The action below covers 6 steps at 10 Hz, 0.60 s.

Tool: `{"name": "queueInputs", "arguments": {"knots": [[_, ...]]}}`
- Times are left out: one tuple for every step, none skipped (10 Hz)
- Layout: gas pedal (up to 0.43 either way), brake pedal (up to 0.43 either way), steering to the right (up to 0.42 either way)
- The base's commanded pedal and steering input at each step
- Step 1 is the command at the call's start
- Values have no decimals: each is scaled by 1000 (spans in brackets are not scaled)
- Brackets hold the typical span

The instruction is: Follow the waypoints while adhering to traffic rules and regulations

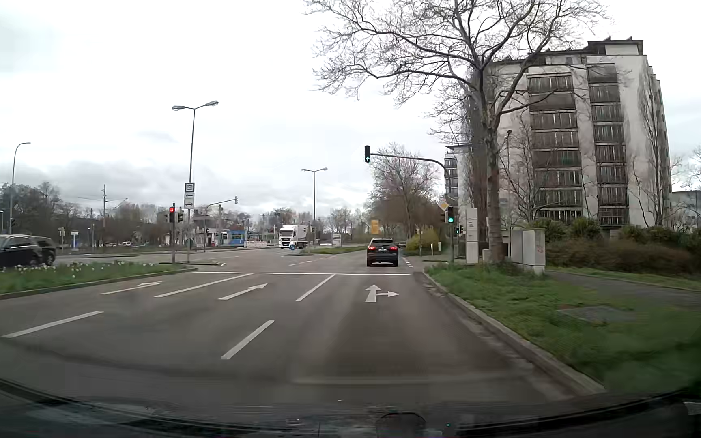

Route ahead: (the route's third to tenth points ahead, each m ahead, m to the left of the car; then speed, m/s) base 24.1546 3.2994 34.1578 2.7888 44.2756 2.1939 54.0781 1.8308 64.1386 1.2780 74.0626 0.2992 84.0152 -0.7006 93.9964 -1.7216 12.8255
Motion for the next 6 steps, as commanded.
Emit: {"name": "queueInputs", "arguments": {"knots": [[98,0,7],[98,0,7],[98,0,7],[98,0,7],[98,0,7],[98,0,7]]}}
